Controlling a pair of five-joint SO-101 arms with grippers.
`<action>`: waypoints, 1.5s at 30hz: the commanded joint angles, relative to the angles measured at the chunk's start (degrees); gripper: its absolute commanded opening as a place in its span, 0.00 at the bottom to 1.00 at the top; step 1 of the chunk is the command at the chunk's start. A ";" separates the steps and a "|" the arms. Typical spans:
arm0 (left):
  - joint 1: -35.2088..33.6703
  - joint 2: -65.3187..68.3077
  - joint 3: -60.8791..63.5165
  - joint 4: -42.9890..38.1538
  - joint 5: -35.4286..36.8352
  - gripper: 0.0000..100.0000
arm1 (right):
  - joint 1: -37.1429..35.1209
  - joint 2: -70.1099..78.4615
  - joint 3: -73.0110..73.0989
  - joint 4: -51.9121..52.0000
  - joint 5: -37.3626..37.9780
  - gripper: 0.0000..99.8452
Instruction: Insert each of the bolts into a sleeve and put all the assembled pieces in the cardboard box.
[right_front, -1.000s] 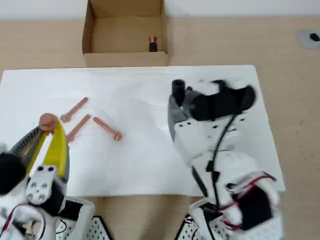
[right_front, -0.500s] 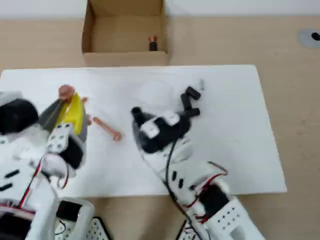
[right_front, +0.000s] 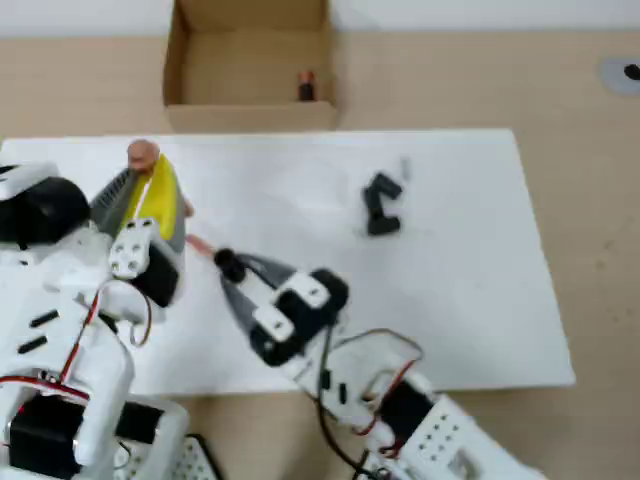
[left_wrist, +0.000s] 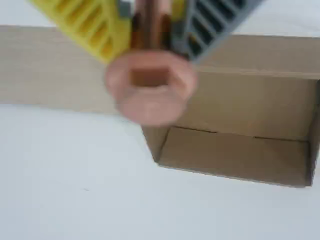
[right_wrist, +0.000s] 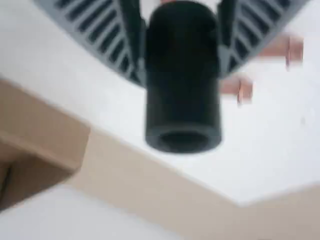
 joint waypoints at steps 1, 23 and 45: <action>2.55 -0.22 0.35 -1.58 1.93 0.01 | -0.92 -1.10 0.13 -4.31 0.26 0.01; 10.99 -0.66 4.22 -1.23 1.93 0.01 | -0.92 -1.10 0.13 -5.54 0.18 0.01; 11.08 -0.48 -6.95 8.88 -2.46 0.01 | -0.66 -0.75 0.13 -5.45 0.18 0.01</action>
